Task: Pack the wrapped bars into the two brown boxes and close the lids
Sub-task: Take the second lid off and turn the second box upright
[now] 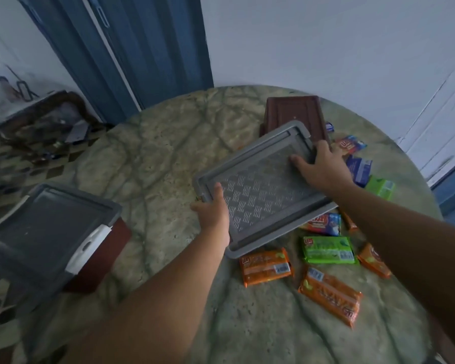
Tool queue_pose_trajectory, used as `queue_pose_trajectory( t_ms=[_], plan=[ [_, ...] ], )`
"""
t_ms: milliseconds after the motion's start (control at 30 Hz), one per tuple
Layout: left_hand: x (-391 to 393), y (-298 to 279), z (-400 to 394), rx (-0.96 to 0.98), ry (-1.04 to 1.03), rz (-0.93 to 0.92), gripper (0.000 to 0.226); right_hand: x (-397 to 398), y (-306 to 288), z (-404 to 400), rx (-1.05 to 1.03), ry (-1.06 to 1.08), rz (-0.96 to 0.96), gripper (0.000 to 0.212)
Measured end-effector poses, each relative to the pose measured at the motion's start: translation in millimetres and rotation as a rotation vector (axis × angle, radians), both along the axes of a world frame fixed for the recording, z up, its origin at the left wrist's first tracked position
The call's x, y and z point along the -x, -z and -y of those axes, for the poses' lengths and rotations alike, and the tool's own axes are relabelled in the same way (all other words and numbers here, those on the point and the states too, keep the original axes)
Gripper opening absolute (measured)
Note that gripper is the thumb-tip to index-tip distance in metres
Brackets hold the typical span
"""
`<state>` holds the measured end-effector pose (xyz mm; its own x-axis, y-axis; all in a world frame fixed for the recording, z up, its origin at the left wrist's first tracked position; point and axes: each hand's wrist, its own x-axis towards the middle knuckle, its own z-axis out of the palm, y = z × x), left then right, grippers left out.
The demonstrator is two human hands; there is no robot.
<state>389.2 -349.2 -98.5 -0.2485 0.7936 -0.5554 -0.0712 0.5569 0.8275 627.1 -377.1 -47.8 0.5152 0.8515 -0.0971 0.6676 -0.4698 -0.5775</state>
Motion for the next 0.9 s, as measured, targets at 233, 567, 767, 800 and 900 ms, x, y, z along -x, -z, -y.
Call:
queue_pose_trajectory(
  t_ms=[233,567,767,800,900],
  plan=[
    [99,-2,28,-0.235,0.228,-0.263,0.094,87,24,58,-0.113,0.033,-0.217,0.052],
    [241,12,107,-0.164,0.462,-0.536,0.128,231,77,148,-0.039,0.067,-0.36,0.047],
    [306,25,130,0.044,0.631,-0.71,0.144,273,119,190,0.205,-0.092,-0.126,0.048],
    [314,26,133,0.039,0.649,-0.751,0.137,277,119,191,0.214,-0.111,-0.079,0.05],
    [329,28,131,0.013,0.681,-0.86,0.104,284,116,191,0.289,-0.179,0.026,0.059]
  ],
)
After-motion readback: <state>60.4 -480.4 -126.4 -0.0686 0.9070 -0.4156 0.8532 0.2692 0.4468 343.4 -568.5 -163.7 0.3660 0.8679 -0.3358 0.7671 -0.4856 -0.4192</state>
